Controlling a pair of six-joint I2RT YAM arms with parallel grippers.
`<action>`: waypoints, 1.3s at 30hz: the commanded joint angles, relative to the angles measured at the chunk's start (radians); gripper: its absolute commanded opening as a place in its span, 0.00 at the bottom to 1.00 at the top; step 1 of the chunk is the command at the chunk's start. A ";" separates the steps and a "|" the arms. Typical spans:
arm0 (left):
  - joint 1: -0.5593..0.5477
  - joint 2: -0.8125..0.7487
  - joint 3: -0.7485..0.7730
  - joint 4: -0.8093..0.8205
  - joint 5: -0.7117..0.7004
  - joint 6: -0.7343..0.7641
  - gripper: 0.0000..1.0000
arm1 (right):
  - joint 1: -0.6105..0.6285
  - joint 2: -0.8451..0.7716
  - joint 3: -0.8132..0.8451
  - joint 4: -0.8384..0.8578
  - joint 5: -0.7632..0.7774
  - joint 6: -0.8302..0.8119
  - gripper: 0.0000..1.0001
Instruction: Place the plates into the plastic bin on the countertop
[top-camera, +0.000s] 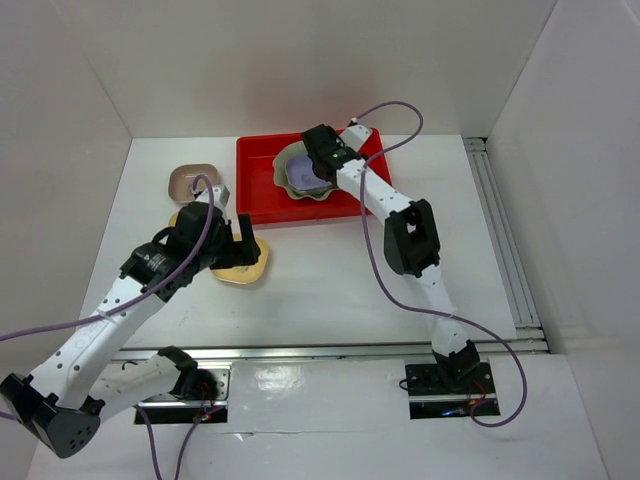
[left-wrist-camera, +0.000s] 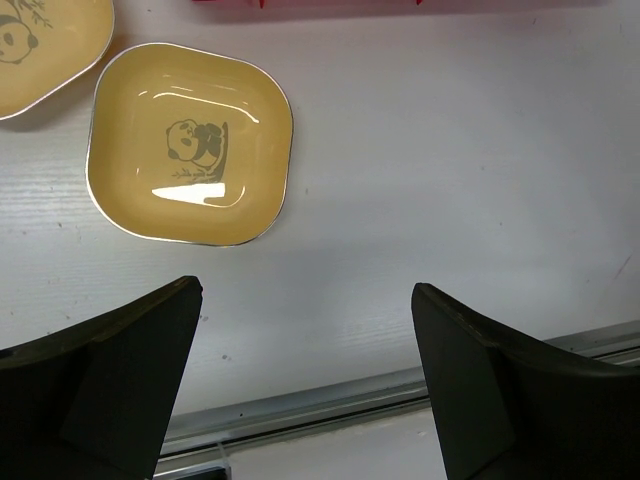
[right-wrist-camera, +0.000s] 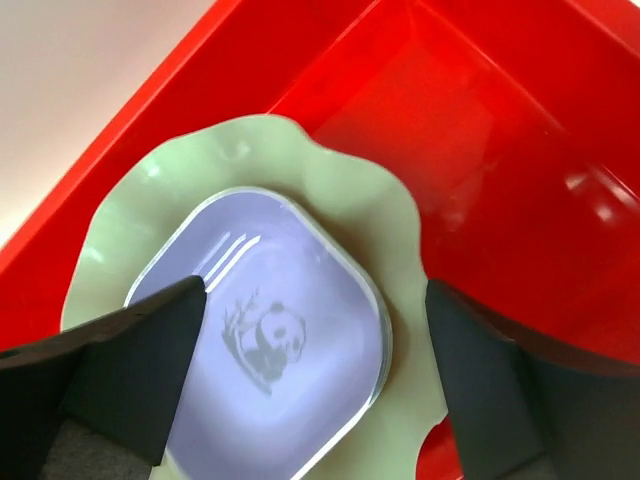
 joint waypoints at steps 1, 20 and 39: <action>-0.003 -0.020 -0.003 0.024 0.009 -0.001 1.00 | 0.033 -0.066 0.027 0.098 0.025 -0.075 1.00; -0.012 0.290 -0.066 0.192 -0.049 -0.135 0.97 | 0.164 -0.975 -0.758 0.296 -0.191 -0.629 1.00; -0.044 0.769 -0.099 0.418 -0.114 -0.170 0.01 | 0.221 -1.333 -0.943 0.301 -0.192 -0.664 1.00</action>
